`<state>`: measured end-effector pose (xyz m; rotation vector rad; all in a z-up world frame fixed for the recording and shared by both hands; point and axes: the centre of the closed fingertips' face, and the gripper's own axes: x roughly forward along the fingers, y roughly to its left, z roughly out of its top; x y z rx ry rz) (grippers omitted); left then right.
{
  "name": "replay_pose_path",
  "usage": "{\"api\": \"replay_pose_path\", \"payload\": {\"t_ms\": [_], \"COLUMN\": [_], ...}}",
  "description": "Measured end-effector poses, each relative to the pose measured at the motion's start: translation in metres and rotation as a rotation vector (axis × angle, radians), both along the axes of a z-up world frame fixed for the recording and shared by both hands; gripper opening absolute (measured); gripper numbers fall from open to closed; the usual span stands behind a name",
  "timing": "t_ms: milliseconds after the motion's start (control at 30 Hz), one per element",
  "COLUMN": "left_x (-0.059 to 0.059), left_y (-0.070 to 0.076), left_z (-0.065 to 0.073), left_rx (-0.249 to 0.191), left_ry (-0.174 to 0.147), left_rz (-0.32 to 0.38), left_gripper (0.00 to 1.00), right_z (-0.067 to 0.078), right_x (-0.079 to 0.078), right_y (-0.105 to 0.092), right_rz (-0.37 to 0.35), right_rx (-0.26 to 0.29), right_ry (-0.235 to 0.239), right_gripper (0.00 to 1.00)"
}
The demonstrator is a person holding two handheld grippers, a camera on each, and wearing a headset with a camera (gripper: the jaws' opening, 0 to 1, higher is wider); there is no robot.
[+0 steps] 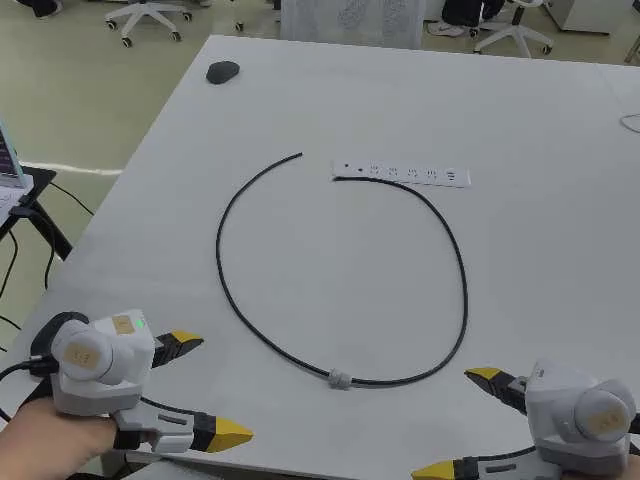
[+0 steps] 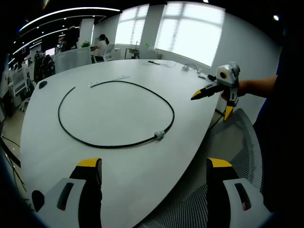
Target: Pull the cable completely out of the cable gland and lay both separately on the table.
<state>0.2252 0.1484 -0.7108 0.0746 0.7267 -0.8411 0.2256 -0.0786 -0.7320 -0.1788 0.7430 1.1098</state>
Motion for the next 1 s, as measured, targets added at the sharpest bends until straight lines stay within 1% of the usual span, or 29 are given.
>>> {"api": "replay_pose_path", "payload": {"t_ms": [133,200,233,267,333,400,567,633,733,833,1000], "left_x": [0.001,0.001,0.001,0.002,0.002,0.002,0.001,0.002,0.003,0.004,0.005], "left_y": [0.001,0.001,-0.004,-0.003,0.0,-0.001,-0.002,-0.002,-0.003,-0.003,-0.002], "left_z": [-0.001,-0.002,0.002,0.002,0.0,-0.002,-0.005,-0.005,-0.007,-0.007,-0.007], "left_rx": [0.001,-0.007,-0.055,-0.052,-0.027,-0.027,-0.029,-0.029,-0.029,-0.026,-0.03], "left_ry": [0.003,0.006,0.009,0.004,0.003,0.008,0.017,0.016,0.019,0.017,0.019], "left_rz": [-0.003,-0.002,0.005,0.01,0.005,0.002,-0.007,-0.015,-0.019,-0.025,-0.032], "left_gripper": [0.9,0.91,0.93,0.94,0.93,0.94,0.96,0.95,0.97,0.99,0.99], "right_z": [-0.001,-0.002,-0.002,-0.002,-0.003,-0.003,-0.003,-0.003,-0.005,-0.004,-0.006], "right_x": [0.001,0.001,0.003,0.003,0.002,0.003,0.006,0.006,0.007,0.009,0.012], "right_y": [0.001,0.002,0.002,0.002,0.004,0.005,0.01,0.012,0.012,0.014,0.018], "right_rz": [0.002,-0.001,-0.003,-0.004,-0.003,0.002,0.003,0.004,0.006,0.001,0.001], "right_rx": [-0.001,-0.003,-0.007,-0.006,-0.002,-0.009,-0.003,0.002,-0.009,-0.006,-0.009], "right_ry": [-0.002,-0.005,-0.012,-0.01,-0.006,-0.007,-0.008,-0.007,-0.004,-0.003,0.001], "right_gripper": [0.97,0.99,0.99,0.99,0.99,0.99,0.99,0.99,0.99,0.98,0.97]}}
